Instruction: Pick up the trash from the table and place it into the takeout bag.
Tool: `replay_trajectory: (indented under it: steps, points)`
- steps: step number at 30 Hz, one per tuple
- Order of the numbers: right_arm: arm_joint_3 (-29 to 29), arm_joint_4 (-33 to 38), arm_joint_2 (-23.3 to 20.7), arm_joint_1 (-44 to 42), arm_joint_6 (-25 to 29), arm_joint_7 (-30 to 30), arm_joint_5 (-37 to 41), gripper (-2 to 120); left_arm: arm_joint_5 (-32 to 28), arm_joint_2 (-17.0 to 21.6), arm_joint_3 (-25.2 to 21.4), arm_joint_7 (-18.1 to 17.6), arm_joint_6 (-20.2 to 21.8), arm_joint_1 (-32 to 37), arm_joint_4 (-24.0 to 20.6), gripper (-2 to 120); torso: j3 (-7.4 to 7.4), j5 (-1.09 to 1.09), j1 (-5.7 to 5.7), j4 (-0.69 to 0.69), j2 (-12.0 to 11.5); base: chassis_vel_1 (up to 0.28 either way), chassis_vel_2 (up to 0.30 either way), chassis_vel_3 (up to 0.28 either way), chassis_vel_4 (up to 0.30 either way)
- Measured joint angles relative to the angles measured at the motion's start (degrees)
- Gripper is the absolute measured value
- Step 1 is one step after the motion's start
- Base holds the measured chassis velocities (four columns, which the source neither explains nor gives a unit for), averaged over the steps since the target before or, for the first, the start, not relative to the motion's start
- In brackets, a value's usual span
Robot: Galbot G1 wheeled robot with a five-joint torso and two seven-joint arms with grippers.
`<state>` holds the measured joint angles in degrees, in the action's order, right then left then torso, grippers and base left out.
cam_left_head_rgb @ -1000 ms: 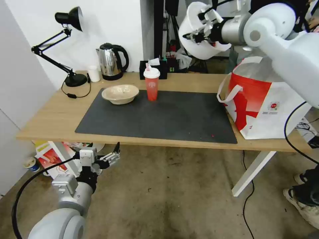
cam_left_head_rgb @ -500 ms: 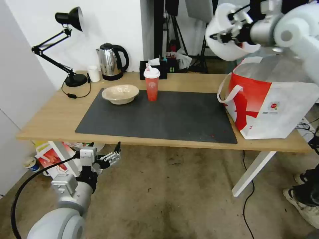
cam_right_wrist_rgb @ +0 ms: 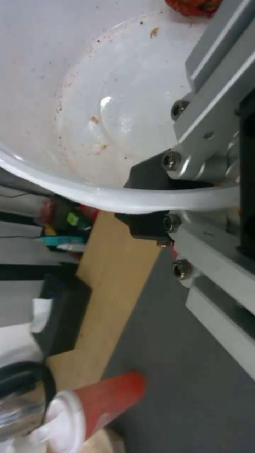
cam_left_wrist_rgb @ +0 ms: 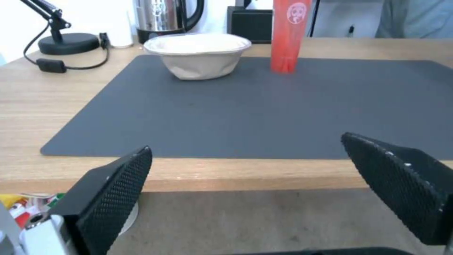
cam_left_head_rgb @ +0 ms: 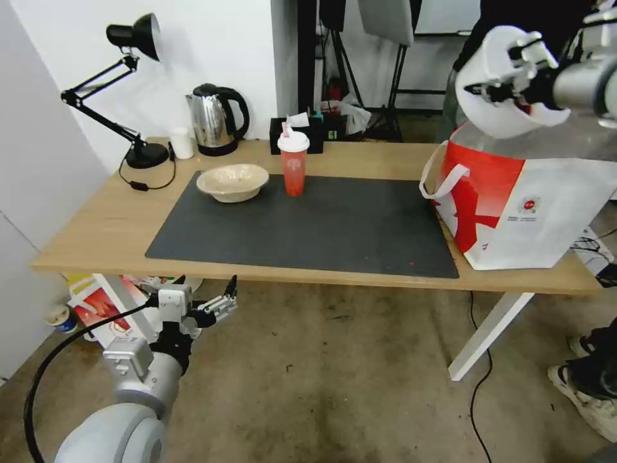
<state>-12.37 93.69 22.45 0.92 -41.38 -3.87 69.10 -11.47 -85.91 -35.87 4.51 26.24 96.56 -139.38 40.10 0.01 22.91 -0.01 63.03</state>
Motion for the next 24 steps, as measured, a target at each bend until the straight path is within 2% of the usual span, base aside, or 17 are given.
replay_trajectory:
  steps: [2, 4, 12, 24]
  points:
    - [0.50, 0.16, -0.18, -0.65, 0.00, 0.00, -0.03, 0, 0.00, 0.00, 0.01, 0.00, 0.00, 0.03, -0.01, 100, 0.00, 0.00, 0.00, 0.00, 0.00, 0.000, 0.000, 0.000, 0.000]
    - [4.93, 1.11, -0.98, -6.20, 0.00, -0.11, -0.71, 0, 0.03, -0.01, 0.31, 0.00, 0.00, 0.28, -0.15, 100, 0.00, 0.00, 0.01, 0.01, 0.00, 0.000, 0.000, 0.000, 0.000]
    - [13.17, 2.82, -2.01, -16.20, 0.02, -0.82, -2.33, 0, 0.23, -0.16, 0.79, -0.01, 0.00, 0.57, -0.19, 100, 0.00, -0.02, 0.00, 0.01, 0.00, 0.000, 0.000, 0.000, 0.000]
    - [16.09, 3.04, -1.00, -20.68, 0.05, -0.74, -3.45, 0, 0.27, 0.13, 0.94, -0.05, -0.08, 0.26, 0.42, 100, 0.00, -0.02, 0.00, 0.01, 0.00, 0.000, 0.000, 0.000, 0.000]
